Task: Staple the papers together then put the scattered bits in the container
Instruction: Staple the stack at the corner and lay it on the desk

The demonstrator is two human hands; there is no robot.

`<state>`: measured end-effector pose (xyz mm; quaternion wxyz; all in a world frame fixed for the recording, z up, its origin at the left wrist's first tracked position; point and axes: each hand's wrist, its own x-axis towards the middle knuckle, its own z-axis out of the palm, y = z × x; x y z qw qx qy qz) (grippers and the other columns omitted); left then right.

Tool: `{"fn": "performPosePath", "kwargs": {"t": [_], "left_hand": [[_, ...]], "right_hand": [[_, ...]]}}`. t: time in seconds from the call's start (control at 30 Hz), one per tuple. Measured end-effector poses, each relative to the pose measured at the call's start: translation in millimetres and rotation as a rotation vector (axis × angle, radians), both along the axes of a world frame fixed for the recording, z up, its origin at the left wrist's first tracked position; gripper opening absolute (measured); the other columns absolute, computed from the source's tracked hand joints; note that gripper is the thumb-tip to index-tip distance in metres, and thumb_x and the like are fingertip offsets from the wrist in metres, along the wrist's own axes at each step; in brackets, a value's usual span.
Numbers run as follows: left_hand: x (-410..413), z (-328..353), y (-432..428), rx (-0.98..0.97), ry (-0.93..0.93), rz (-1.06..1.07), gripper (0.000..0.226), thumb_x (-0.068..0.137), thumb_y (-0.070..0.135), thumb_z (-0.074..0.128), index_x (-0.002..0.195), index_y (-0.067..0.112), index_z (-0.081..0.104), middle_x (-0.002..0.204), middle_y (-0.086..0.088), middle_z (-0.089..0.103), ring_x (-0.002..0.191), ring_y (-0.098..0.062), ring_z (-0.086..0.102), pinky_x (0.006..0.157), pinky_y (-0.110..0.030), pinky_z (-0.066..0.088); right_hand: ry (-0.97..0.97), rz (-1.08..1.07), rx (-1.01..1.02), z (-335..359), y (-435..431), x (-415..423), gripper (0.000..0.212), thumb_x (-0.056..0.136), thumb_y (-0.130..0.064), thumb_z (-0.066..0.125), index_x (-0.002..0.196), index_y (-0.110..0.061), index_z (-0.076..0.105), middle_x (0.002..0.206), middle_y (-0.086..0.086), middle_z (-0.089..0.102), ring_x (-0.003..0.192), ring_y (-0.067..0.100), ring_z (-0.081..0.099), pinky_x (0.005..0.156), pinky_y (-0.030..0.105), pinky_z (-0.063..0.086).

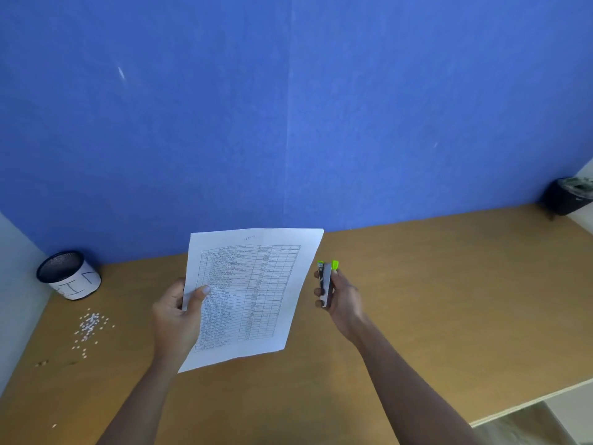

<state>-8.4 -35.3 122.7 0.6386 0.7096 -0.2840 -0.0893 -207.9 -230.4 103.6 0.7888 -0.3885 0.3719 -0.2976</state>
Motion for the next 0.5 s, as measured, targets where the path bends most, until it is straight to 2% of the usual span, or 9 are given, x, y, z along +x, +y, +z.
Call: {"fn": "performPosePath", "kwargs": {"t": [0.1,0.17,0.23,0.33,0.4,0.5], "left_hand": [[2,0,6,-0.019,0.002,0.012,0.008,0.084,0.018,0.073,0.079,0.019,0.067,0.055,0.008,0.050,0.050,-0.004,0.036,0.048,-0.020,0.030],[2,1,9,-0.033,0.013,0.012,0.008,0.085,0.016,0.073,0.081,0.020,0.067,0.055,0.010,0.055,0.050,-0.003,0.039,0.048,-0.017,0.032],[2,3,12,-0.040,0.020,0.018,0.016,0.087,0.009,0.069,0.082,0.024,0.068,0.056,0.010,0.057,0.051,-0.002,0.039,0.048,-0.015,0.033],[2,7,17,-0.051,-0.001,0.016,0.020,0.087,0.009,0.068,0.084,0.028,0.068,0.066,-0.011,0.059,0.054,-0.006,0.040,0.048,-0.017,0.034],[2,10,20,-0.064,-0.011,0.021,0.021,0.087,0.009,0.068,0.083,0.030,0.067,0.066,-0.016,0.059,0.056,-0.009,0.041,0.048,-0.017,0.033],[4,10,24,-0.070,-0.022,0.018,0.020,0.087,0.014,0.070,0.080,0.033,0.068,0.073,-0.031,0.060,0.063,-0.020,0.046,0.053,-0.024,0.036]], "right_hand": [[0.078,0.062,-0.133,15,5,5,0.047,0.100,-0.049,0.033,0.107,-0.015,0.064,0.087,0.000,0.057,0.062,0.013,0.045,0.055,0.026,0.033],[0.173,0.053,-0.319,24,11,7,0.055,0.094,-0.059,0.033,0.099,-0.015,0.066,0.081,0.001,0.053,0.063,0.012,0.044,0.058,0.025,0.034],[0.213,0.022,-0.493,33,16,7,0.053,0.092,-0.057,0.034,0.091,-0.015,0.066,0.072,0.000,0.050,0.062,0.011,0.042,0.057,0.022,0.034],[0.178,0.017,-0.624,44,20,5,0.046,0.094,-0.050,0.036,0.089,-0.013,0.064,0.065,-0.011,0.047,0.062,0.010,0.037,0.055,0.017,0.031],[0.146,0.050,-0.673,52,23,5,0.040,0.095,-0.046,0.038,0.095,-0.015,0.064,0.071,-0.012,0.051,0.064,0.007,0.038,0.058,0.015,0.032],[0.135,0.108,-0.724,59,25,6,0.028,0.094,-0.038,0.043,0.104,-0.021,0.062,0.087,-0.020,0.059,0.069,-0.005,0.048,0.066,0.011,0.038]]}}
